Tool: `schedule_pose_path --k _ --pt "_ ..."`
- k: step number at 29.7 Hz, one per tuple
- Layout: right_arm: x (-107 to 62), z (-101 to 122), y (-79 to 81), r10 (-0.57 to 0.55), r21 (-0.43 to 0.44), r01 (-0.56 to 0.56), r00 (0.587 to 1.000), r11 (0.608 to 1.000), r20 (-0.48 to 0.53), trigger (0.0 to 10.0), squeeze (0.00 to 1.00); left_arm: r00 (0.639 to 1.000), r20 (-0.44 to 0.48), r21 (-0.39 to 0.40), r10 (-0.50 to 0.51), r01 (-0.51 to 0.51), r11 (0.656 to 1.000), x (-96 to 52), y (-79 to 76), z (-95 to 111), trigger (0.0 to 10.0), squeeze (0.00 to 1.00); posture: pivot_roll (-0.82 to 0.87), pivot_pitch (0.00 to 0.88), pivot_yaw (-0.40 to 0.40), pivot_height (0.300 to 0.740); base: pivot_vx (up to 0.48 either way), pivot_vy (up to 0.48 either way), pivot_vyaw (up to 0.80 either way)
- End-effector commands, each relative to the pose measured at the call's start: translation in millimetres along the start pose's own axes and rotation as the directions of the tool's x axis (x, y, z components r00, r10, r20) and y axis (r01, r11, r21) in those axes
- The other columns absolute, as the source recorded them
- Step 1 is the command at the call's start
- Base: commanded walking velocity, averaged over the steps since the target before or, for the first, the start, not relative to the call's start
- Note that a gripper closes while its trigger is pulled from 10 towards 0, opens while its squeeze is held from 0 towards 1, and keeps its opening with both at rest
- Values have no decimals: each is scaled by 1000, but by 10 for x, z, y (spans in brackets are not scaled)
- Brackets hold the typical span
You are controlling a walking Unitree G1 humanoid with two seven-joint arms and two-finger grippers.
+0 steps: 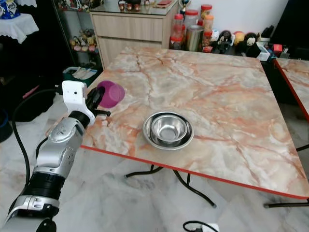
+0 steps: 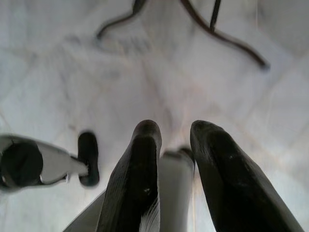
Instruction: Setting the table
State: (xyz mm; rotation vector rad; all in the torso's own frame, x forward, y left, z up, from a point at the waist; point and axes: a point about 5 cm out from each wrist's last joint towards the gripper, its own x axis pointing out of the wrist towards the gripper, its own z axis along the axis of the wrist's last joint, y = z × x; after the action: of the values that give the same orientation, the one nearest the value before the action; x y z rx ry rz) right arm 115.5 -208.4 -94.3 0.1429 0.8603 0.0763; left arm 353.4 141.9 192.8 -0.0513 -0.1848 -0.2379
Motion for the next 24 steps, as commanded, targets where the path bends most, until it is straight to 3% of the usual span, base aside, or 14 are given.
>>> schedule_pose_path --k 1,9,11,13,24 --pt "-50 89 -106 0 -12 1 997 1000 79 10000 0 1000 -2 18 4 -4 1000 -16 32 12 10000 0 39 0 6 740 0 0 0" --pt "-188 131 -195 24 -32 -18 980 999 198 10000 0 1000 -2 15 2 -2 1000 -25 29 12 10000 0 33 0 2 740 0 0 0" --pt "27 356 -164 -4 -1 4 988 1000 154 10000 0 1000 -2 14 2 -2 1000 -27 32 11 10000 0 29 0 1 740 0 0 0" --pt "140 493 -133 -23 15 21 993 1000 119 10000 0 1000 -2 13 3 -3 1000 -28 32 8 10000 0 23 0 3 740 0 0 0" --pt "306 567 45 -78 18 78 997 997 -5 10000 0 1000 -10 15 12 -12 1000 -14 24 -9 10000 0 37 0 2 740 0 0 0"
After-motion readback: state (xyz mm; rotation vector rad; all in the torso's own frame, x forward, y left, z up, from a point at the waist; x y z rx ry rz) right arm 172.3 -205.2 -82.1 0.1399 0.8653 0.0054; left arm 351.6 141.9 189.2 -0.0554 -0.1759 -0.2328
